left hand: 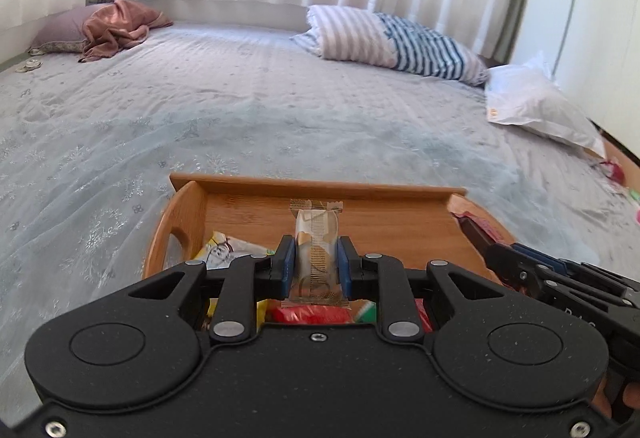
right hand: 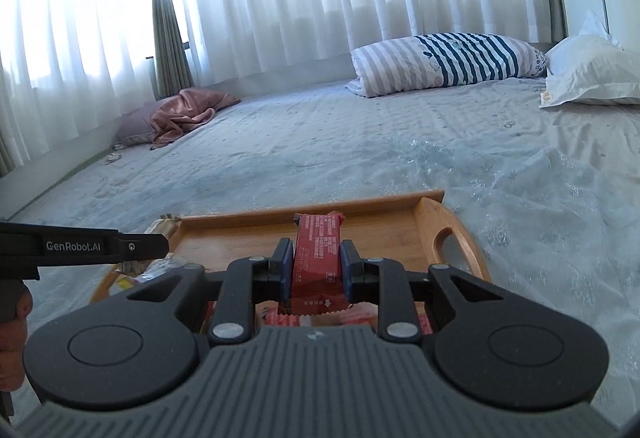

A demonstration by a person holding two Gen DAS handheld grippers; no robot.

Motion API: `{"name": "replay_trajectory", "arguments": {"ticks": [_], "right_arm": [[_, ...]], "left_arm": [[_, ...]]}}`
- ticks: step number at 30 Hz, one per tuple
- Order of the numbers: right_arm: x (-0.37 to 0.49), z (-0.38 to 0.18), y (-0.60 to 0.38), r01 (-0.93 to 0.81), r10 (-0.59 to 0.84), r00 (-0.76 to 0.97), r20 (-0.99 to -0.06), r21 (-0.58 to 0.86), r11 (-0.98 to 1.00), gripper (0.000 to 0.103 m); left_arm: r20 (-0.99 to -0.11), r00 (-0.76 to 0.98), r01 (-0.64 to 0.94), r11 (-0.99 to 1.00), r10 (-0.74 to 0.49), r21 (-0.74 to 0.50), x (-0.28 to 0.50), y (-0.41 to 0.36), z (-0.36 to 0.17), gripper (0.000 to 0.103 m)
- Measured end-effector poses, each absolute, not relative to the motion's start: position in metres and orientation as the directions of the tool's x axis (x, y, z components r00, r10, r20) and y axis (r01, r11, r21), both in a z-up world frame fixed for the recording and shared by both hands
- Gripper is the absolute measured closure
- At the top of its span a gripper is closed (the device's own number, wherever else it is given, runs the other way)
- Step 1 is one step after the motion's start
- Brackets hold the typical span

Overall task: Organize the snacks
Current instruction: 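Carry the cream bar and red bar over the tray with both tools, then lower the cream bar and red bar into the tray and open both tools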

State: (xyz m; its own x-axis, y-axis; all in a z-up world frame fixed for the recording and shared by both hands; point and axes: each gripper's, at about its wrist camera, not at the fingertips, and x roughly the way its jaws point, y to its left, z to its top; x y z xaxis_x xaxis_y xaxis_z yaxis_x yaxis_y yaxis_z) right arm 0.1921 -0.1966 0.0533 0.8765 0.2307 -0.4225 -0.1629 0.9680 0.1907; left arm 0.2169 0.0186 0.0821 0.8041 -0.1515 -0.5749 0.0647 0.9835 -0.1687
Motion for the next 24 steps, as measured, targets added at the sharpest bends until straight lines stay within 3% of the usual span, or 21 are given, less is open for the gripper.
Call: {"name": "replay_trajectory", "arguments": {"ticks": [6, 11, 24], "right_arm": [[0.220, 0.041, -0.197, -0.148, 0.201, 0.868, -0.455, 0.149, 0.978, 0.074], [0.238, 0.037, -0.203, -0.145, 0.195, 0.853, -0.484, 0.138, 0.980, 0.074], [0.270, 0.018, -0.214, -0.115, 0.170, 0.802, -0.572, 0.132, 0.985, 0.074]], "left_arm": [[-0.611, 0.781, 0.043, 0.988, -0.127, -0.150, 0.250, 0.016, 0.068, 0.083], [-0.645, 0.757, 0.024, 0.990, -0.107, -0.136, 0.270, 0.014, 0.060, 0.090], [-0.675, 0.727, 0.061, 0.991, -0.125, -0.118, 0.276, 0.009, 0.050, 0.089]]}}
